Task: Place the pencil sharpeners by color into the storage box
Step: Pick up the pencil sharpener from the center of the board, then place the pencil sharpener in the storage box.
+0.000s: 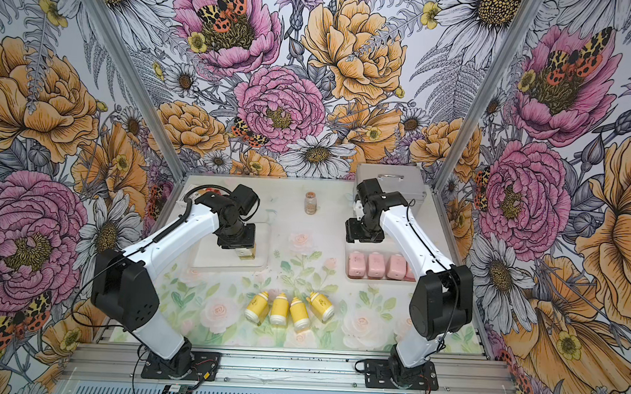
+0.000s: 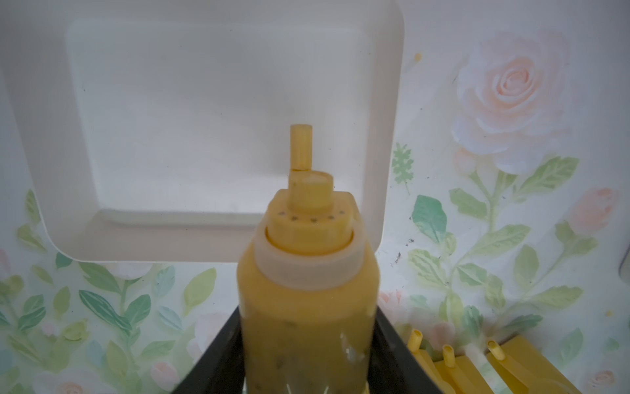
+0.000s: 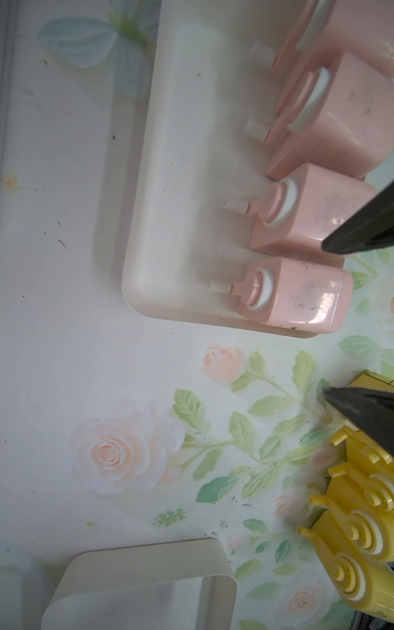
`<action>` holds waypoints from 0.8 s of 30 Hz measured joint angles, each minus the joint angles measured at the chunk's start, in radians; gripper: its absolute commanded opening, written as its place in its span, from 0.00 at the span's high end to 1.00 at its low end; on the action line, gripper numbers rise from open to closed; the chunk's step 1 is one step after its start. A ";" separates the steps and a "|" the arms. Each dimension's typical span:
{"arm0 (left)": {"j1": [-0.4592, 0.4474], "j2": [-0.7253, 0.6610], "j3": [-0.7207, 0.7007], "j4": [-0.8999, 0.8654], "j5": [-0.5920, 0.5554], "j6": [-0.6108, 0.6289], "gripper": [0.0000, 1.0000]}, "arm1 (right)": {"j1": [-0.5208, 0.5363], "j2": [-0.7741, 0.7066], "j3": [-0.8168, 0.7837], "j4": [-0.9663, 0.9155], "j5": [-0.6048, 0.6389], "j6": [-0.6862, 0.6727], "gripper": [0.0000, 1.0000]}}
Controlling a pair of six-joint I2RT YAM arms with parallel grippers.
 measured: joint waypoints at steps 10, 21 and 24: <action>0.000 0.172 0.082 0.000 0.008 0.010 0.54 | 0.000 0.001 0.000 0.000 0.000 -0.001 0.36; -0.021 0.245 0.084 0.000 0.007 0.006 0.54 | 0.000 0.002 0.000 0.000 -0.004 -0.004 0.36; -0.033 0.245 0.084 0.000 0.007 0.000 0.54 | 0.000 0.002 0.000 0.000 -0.007 -0.004 0.36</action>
